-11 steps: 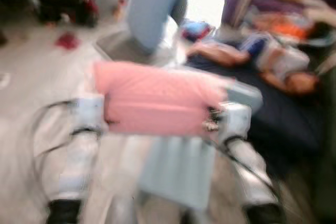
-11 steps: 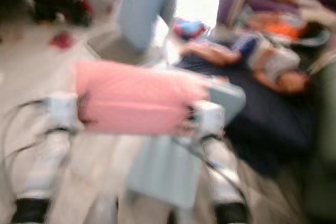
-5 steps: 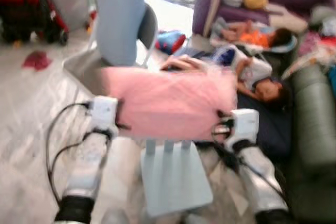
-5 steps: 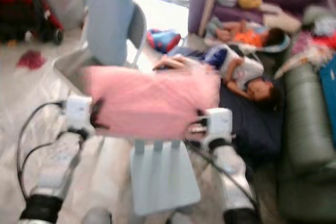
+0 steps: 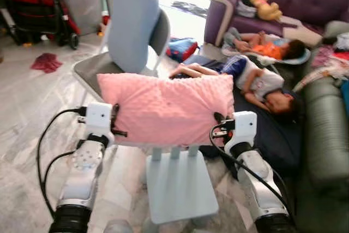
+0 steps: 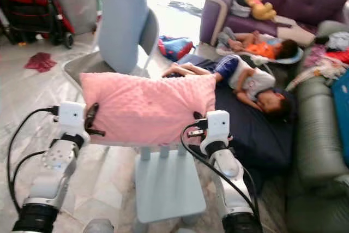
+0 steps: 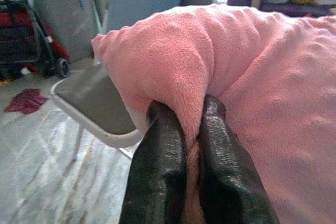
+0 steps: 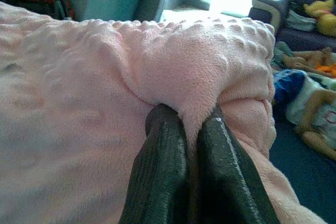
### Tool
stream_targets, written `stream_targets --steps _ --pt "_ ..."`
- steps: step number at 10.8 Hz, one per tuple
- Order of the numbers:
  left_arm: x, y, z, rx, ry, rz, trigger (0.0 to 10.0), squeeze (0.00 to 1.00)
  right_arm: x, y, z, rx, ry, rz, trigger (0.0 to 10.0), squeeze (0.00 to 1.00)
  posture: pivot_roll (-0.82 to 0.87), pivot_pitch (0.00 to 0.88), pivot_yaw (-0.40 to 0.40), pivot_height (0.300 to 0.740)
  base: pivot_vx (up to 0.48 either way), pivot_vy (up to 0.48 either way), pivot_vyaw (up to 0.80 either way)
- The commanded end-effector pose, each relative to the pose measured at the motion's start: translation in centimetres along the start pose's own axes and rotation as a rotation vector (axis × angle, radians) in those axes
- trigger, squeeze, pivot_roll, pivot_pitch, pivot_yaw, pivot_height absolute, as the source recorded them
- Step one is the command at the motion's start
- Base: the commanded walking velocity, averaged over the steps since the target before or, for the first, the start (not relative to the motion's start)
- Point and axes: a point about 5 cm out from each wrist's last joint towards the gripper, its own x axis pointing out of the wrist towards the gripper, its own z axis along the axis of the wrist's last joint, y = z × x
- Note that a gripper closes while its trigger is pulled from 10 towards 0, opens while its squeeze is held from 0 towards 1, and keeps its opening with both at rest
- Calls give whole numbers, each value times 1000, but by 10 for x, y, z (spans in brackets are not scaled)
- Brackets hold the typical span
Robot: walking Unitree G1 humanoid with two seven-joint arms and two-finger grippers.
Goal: Move the pillow to the sofa
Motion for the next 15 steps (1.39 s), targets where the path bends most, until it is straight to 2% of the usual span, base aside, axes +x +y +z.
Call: stream_targets --steps 1,15 --pt "1 -2 2 4 -4 -10 10000 0 -1 -5 1 -2 2 -21 10000 0 48 0 -96 740 -270 0 0" --pt "4 -12 3 -6 6 -57 10000 0 -1 -11 0 -13 25 -48 10000 0 25 0 -92 740 -249 0 0"
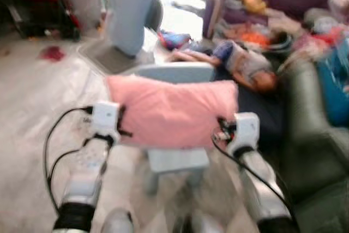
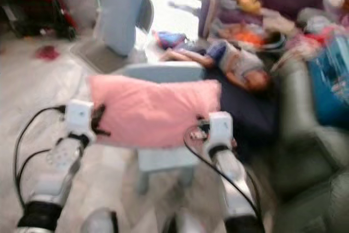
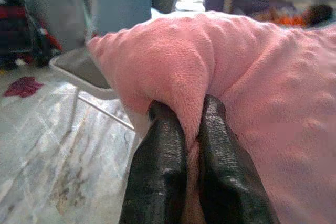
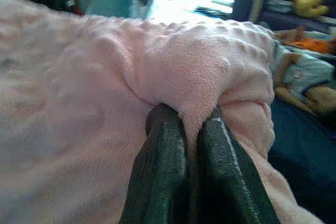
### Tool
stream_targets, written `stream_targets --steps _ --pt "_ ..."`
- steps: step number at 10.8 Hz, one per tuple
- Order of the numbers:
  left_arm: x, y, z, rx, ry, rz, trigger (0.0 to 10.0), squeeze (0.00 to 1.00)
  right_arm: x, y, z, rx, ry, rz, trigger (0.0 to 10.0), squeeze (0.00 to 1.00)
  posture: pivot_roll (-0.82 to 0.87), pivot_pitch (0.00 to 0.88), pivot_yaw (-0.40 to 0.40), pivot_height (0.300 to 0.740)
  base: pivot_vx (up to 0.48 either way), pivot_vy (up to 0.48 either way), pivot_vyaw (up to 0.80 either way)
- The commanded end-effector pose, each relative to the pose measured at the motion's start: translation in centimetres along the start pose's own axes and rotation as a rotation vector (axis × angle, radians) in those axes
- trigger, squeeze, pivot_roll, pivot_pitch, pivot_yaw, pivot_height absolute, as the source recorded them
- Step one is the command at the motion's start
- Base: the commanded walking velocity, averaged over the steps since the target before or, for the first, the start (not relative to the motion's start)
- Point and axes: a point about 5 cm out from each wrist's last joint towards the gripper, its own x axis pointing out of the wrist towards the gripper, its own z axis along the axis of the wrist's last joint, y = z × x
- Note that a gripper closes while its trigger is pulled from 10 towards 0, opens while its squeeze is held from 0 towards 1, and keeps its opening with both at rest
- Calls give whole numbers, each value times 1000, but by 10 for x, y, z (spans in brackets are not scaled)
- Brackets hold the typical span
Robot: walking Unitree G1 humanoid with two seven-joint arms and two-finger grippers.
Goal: Move the pillow to the sofa
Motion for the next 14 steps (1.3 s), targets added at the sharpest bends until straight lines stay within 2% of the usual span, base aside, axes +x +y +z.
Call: stream_targets --steps 1,3,8,11,12,14 --pt "-1 -3 -1 -1 2 -8 10000 0 2 -6 6 -1 -12 -24 10000 0 21 0 -88 740 0 0 0" --pt "0 -5 -1 -27 6 -21 10000 0 5 -8 8 -2 -15 -28 10000 0 18 0 -82 740 0 0 -800" --pt "0 -5 0 8 -7 -13 10000 0 17 -4 16 22 -27 -23 10000 0 20 15 -76 740 0 426 -800" --pt "-2 -9 0 -1 -13 -29 10000 0 16 0 11 20 -15 -13 10000 0 22 20 -86 740 0 0 -800" --pt "-2 -13 0 -39 -21 -73 10000 0 13 1 8 17 -5 -19 10000 0 20 21 -88 740 0 0 -800" --pt "-4 -20 1 -64 -27 -133 10000 0 11 4 4 14 4 -15 10000 0 15 18 -87 740 0 0 -800"
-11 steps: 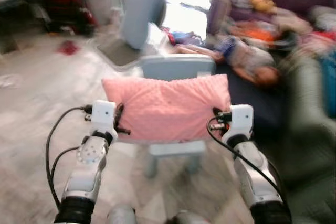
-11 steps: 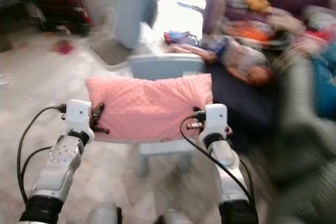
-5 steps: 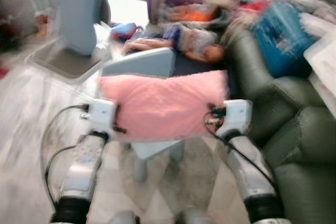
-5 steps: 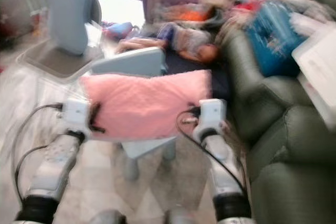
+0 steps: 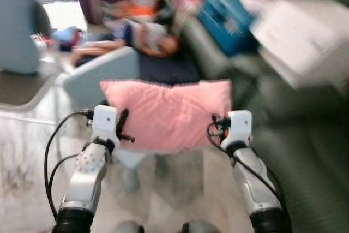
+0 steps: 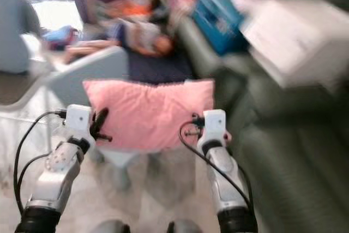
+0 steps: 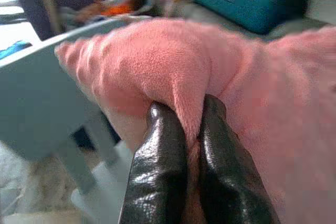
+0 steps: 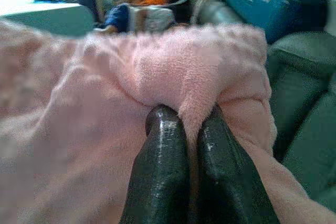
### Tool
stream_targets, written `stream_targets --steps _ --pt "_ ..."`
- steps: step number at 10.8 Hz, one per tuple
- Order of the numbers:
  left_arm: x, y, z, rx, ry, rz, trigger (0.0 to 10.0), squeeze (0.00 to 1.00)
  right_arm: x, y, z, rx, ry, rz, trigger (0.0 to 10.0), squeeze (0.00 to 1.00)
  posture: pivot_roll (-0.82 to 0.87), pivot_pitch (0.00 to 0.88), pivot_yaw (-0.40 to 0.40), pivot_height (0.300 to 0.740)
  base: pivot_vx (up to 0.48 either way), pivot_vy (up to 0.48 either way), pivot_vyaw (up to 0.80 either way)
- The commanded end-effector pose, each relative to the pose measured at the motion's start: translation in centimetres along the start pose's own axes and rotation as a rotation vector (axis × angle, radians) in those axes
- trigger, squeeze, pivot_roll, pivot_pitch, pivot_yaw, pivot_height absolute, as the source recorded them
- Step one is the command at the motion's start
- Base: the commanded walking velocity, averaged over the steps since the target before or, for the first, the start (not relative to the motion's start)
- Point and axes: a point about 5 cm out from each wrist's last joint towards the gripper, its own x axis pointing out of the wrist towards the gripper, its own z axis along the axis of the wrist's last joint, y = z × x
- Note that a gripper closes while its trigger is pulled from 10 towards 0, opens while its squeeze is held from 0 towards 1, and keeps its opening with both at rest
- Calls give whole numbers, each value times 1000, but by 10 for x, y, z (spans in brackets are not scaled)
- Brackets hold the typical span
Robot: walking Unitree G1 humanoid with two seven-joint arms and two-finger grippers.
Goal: Move the pillow to the sofa
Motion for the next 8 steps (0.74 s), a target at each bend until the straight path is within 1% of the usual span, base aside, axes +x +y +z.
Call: stream_targets --steps 1,3,7,8 --pt "4 -16 9 -18 -39 -69 10000 0 0 -10 3 -15 -9 -20 10000 0 11 15 -84 740 0 0 -800" --pt "5 -20 10 -34 -46 -94 10000 0 4 -11 8 -17 -23 -25 10000 0 9 17 -81 740 0 0 -800" --pt "4 -23 12 -48 -57 -132 10000 0 2 -8 6 -9 -25 -23 10000 0 10 22 -78 740 0 0 -800" --pt "4 -24 13 -49 -61 -140 10000 0 2 -8 6 -7 -26 -23 10000 0 9 22 -76 740 247 0 0"
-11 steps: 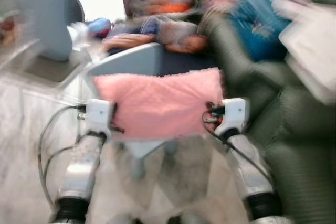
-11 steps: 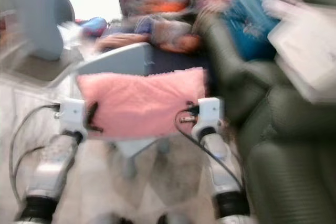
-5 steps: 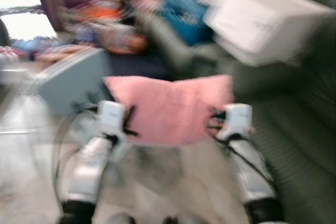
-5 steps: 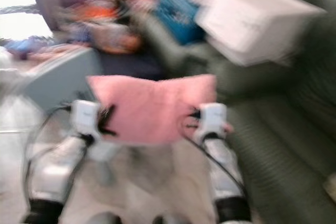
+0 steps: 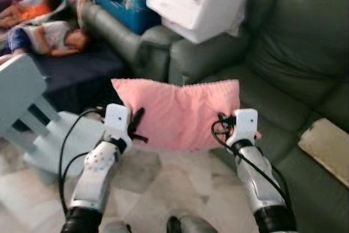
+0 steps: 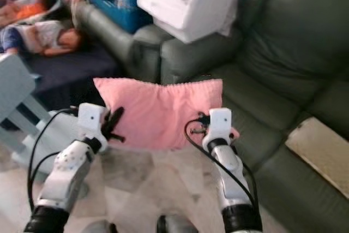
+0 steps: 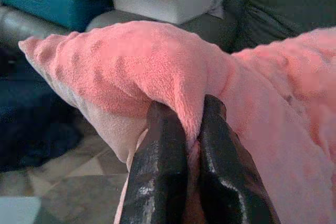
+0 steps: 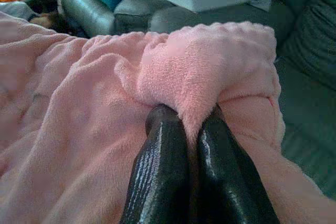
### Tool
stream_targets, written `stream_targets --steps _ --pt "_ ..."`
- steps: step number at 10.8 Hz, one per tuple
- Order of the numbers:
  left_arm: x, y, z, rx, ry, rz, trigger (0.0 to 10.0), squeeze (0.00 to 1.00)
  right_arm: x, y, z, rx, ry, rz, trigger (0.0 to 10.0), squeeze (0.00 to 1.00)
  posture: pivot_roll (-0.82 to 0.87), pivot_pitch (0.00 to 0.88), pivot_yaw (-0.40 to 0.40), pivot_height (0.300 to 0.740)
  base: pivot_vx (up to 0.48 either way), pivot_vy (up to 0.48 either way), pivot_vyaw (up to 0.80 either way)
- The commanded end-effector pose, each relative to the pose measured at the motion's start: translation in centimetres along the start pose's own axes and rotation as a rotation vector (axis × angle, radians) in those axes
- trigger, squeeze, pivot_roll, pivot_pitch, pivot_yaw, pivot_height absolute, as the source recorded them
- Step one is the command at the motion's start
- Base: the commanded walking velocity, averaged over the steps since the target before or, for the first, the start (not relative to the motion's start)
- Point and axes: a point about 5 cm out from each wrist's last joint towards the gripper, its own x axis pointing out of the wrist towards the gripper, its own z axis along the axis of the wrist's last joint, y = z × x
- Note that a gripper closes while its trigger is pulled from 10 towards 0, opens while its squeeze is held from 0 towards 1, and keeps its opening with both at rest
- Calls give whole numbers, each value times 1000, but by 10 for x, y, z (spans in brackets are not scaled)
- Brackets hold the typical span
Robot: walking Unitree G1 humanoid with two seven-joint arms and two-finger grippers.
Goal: Move the pillow to the sofa
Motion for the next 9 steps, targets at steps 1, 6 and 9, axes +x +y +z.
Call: stream_targets --steps 1,6,9 --pt "1 -1 8 8 -32 -17 10000 0 3 2 11 1 -48 9 10000 0 6 23 -72 740 330 0 0" --pt "1 0 7 22 -26 -19 10000 0 1 2 6 16 -26 -3 10000 0 7 28 -67 740 480 0 -160" --pt "2 -1 7 26 -24 -22 10000 0 1 3 6 11 -31 2 10000 0 6 27 -67 740 480 0 -800"
